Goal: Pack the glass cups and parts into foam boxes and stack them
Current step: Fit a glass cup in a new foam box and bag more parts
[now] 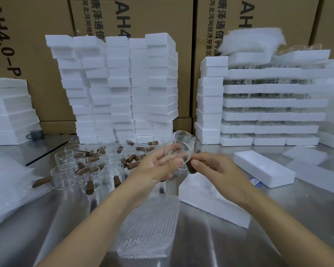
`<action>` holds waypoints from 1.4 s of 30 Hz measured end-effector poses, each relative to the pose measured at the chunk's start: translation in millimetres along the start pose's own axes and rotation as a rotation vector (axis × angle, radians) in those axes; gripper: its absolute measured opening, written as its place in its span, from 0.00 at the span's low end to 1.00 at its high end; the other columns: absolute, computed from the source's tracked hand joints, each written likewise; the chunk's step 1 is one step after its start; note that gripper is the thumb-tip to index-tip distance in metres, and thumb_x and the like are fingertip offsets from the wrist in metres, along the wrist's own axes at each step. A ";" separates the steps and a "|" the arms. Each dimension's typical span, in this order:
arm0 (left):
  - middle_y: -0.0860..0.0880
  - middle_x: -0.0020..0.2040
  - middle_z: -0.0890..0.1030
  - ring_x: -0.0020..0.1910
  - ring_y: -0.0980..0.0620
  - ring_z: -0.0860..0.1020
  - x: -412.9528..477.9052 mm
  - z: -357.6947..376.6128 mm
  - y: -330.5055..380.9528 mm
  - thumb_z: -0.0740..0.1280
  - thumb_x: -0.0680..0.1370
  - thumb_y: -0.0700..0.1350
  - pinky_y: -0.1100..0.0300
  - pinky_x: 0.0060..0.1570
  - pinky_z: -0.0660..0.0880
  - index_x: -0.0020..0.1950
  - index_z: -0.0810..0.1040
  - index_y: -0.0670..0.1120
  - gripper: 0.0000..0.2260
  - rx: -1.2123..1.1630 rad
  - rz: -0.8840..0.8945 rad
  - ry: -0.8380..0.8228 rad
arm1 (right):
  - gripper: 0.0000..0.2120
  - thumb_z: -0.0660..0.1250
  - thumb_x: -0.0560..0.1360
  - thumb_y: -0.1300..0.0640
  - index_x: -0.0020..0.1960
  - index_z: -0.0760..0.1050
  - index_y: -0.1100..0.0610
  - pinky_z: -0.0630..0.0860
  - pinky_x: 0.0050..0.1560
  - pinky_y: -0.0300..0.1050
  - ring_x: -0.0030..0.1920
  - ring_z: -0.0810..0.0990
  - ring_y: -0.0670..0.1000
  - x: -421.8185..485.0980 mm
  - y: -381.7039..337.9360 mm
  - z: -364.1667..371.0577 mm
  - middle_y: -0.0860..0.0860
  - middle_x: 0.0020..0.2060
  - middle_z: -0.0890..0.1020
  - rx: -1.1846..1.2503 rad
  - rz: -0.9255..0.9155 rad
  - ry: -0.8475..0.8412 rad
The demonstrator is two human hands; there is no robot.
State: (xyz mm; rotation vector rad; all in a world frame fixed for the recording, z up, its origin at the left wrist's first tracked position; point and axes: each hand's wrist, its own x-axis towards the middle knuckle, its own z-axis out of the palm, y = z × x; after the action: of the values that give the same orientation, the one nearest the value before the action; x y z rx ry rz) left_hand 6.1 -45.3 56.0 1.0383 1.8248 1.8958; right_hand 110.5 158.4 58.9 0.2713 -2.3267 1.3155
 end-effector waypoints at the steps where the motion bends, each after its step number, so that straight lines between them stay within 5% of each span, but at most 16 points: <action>1: 0.58 0.67 0.85 0.67 0.59 0.82 0.4 -1.0 -0.8 0.76 0.79 0.55 0.60 0.58 0.75 0.74 0.75 0.60 0.24 0.046 -0.008 -0.019 | 0.09 0.66 0.86 0.52 0.58 0.86 0.45 0.79 0.56 0.38 0.50 0.84 0.43 0.3 1.1 0.3 0.44 0.45 0.87 -0.009 0.012 -0.022; 5: 0.65 0.69 0.81 0.67 0.65 0.80 0.9 -3.3 -4.0 0.75 0.76 0.62 0.68 0.61 0.79 0.75 0.75 0.61 0.28 0.212 -0.025 -0.050 | 0.13 0.65 0.86 0.51 0.52 0.84 0.56 0.77 0.48 0.42 0.42 0.81 0.43 4.8 14.5 -0.4 0.48 0.41 0.84 -0.097 0.118 -0.130; 8: 0.63 0.61 0.86 0.63 0.64 0.82 1.0 -7.5 -8.2 0.70 0.73 0.74 0.55 0.65 0.79 0.79 0.74 0.60 0.37 0.486 -0.044 0.014 | 0.14 0.64 0.86 0.51 0.52 0.83 0.58 0.78 0.45 0.39 0.41 0.83 0.45 7.0 25.3 4.4 0.45 0.40 0.82 0.024 0.233 -0.147; 11: 0.61 0.43 0.85 0.41 0.63 0.82 0.6 -16.9 -17.9 0.69 0.72 0.76 0.51 0.51 0.82 0.56 0.82 0.63 0.22 0.816 -0.025 0.067 | 0.14 0.65 0.86 0.49 0.49 0.83 0.56 0.79 0.44 0.40 0.41 0.85 0.46 8.9 34.7 5.5 0.48 0.41 0.83 0.036 0.313 -0.065; 14: 0.58 0.32 0.78 0.30 0.59 0.75 -1.9 -21.9 -19.9 0.71 0.65 0.79 0.55 0.39 0.77 0.39 0.77 0.53 0.29 0.945 -0.163 -0.071 | 0.13 0.66 0.85 0.49 0.45 0.81 0.54 0.76 0.37 0.37 0.35 0.84 0.42 12.0 40.3 2.1 0.48 0.37 0.84 -0.198 0.258 0.087; 16: 0.57 0.32 0.75 0.31 0.56 0.72 -4.8 -19.7 -19.1 0.72 0.63 0.80 0.57 0.40 0.73 0.37 0.74 0.53 0.31 0.986 -0.272 -0.259 | 0.13 0.65 0.85 0.47 0.44 0.79 0.51 0.73 0.36 0.41 0.34 0.82 0.42 12.6 41.7 -1.7 0.47 0.35 0.83 -0.394 0.155 0.217; 19: 0.58 0.34 0.77 0.32 0.59 0.73 -5.6 -16.5 -21.4 0.77 0.72 0.69 0.61 0.39 0.72 0.40 0.77 0.52 0.22 1.067 -0.286 -0.341 | 0.10 0.64 0.84 0.45 0.49 0.79 0.47 0.76 0.45 0.46 0.45 0.80 0.44 11.3 40.8 -9.2 0.43 0.43 0.81 -0.475 -0.009 0.331; 22: 0.59 0.29 0.75 0.29 0.61 0.71 -2.2 -20.2 -20.5 0.75 0.81 0.53 0.60 0.40 0.73 0.39 0.78 0.50 0.14 1.016 -0.239 -0.311 | 0.07 0.66 0.84 0.47 0.51 0.81 0.45 0.77 0.44 0.43 0.45 0.81 0.46 8.2 34.4 -6.7 0.42 0.42 0.82 -0.364 -0.064 0.300; 25: 0.59 0.29 0.73 0.28 0.59 0.69 -0.5 -28.3 -13.0 0.73 0.82 0.53 0.65 0.35 0.70 0.38 0.78 0.50 0.15 0.902 -0.169 -0.178 | 0.05 0.70 0.83 0.51 0.50 0.83 0.43 0.76 0.41 0.36 0.40 0.84 0.48 6.4 24.3 -0.2 0.44 0.41 0.84 -0.158 -0.045 0.223; 29: 0.57 0.30 0.76 0.29 0.57 0.71 2.0 -37.6 -1.6 0.72 0.83 0.56 0.67 0.30 0.68 0.46 0.85 0.45 0.15 0.701 -0.079 0.013 | 0.05 0.71 0.82 0.49 0.50 0.85 0.47 0.78 0.45 0.56 0.37 0.83 0.51 3.7 13.0 6.0 0.51 0.40 0.84 0.018 -0.058 0.072; 32: 0.55 0.31 0.79 0.31 0.55 0.73 3.3 -41.7 3.2 0.72 0.83 0.49 0.63 0.34 0.69 0.44 0.84 0.46 0.10 0.569 -0.078 0.097 | 0.11 0.70 0.79 0.42 0.51 0.85 0.48 0.78 0.44 0.55 0.36 0.81 0.50 2.3 9.4 6.0 0.51 0.39 0.84 0.072 -0.068 0.050; 38: 0.55 0.30 0.76 0.30 0.58 0.73 4.9 -46.5 11.0 0.68 0.86 0.51 0.72 0.32 0.70 0.32 0.76 0.54 0.21 0.413 0.026 0.220 | 0.06 0.69 0.80 0.45 0.51 0.85 0.44 0.72 0.38 0.33 0.37 0.81 0.48 2.2 13.7 -3.5 0.46 0.38 0.83 -0.150 -0.092 0.077; 42: 0.54 0.31 0.75 0.31 0.56 0.74 4.9 -46.2 13.1 0.67 0.86 0.55 0.68 0.36 0.71 0.33 0.74 0.54 0.21 0.389 0.035 0.190 | 0.06 0.68 0.82 0.44 0.53 0.83 0.42 0.75 0.42 0.37 0.43 0.81 0.46 -0.6 14.3 -4.6 0.38 0.42 0.82 -0.540 -0.174 0.053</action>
State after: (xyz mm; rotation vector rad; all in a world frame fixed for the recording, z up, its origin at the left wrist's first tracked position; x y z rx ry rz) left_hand -25.3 -77.7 73.4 1.0378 2.3667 1.7484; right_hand 106.9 169.8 49.8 0.2501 -2.4413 0.5730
